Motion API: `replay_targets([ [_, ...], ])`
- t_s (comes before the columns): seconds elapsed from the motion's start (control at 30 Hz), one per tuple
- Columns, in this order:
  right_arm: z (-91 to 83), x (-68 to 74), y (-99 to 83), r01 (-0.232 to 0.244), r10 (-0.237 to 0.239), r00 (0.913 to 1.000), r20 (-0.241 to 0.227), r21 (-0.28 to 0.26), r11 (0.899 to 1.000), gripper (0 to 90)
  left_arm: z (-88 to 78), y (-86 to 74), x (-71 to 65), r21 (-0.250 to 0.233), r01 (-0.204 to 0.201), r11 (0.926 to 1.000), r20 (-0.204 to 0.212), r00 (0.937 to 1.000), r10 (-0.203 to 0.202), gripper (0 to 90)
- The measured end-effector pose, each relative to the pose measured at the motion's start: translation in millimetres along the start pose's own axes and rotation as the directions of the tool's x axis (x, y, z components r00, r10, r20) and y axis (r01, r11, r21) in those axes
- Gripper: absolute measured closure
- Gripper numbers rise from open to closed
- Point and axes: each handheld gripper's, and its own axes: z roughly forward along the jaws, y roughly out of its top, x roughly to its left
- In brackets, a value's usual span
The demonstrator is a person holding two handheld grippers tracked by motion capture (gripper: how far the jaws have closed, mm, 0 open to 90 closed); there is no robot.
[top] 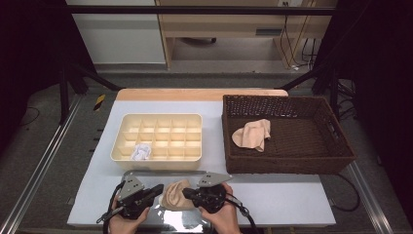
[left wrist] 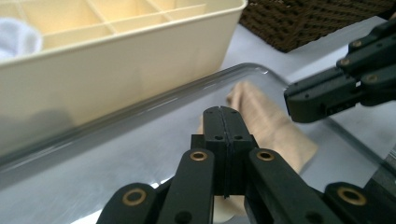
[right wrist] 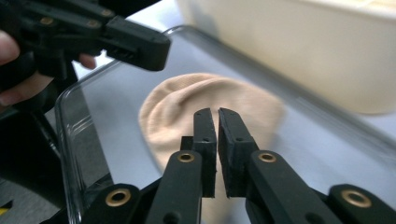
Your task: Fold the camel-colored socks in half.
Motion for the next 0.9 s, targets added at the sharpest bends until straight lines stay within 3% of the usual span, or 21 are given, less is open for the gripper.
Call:
replay_targets([
  [0.2, -17.0, -10.7, -4.0, -0.027, 0.027, 0.9987, 0.044, -0.008, 1.000, 80.8, 5.5, 17.6, -18.3, 0.011, -0.057, 0.9983, 0.028, 0.9980, 0.057, 89.3],
  [0.3, -14.4, -12.1, -9.5, -0.043, 0.043, 0.9980, 0.046, 0.004, 0.999, 75.9, 15.8, 16.5, -27.1, 0.050, -0.083, 0.9953, 0.043, 0.9958, 0.081, 89.3],
  [0.4, -9.2, -12.0, -13.4, -0.059, 0.058, 0.9973, 0.045, 0.021, 0.998, 69.3, 24.6, 11.8, -29.9, 0.085, -0.110, 0.9903, 0.024, 0.9938, 0.108, 89.3],
  [0.53, -3.3, -11.3, -15.0, -0.075, 0.074, 0.9962, 0.045, 0.033, 0.997, 64.0, 27.3, 2.5, -23.2, 0.126, -0.106, 0.9863, -0.001, 0.9943, 0.107, 89.3],
  [0.7, 3.6, -9.4, -16.1, -0.082, 0.081, 0.9959, 0.042, 0.043, 0.996, 61.9, 28.6, -12.7, -15.5, 0.146, -0.077, 0.9863, 0.004, 0.9970, 0.077, 89.3],
  [0.8, 9.0, -8.8, -17.8, -0.086, 0.083, 0.9956, 0.043, 0.061, 0.994, 64.0, 29.0, -14.4, -14.8, 0.149, -0.072, 0.9863, 0.009, 0.9974, 0.072, 89.4],
  [0.9, 13.1, -9.0, -20.6, -0.084, 0.081, 0.9959, 0.039, 0.078, 0.993, 71.5, 31.0, -15.1, -14.6, 0.148, -0.070, 0.9865, 0.009, 0.9975, 0.070, 89.3],
])
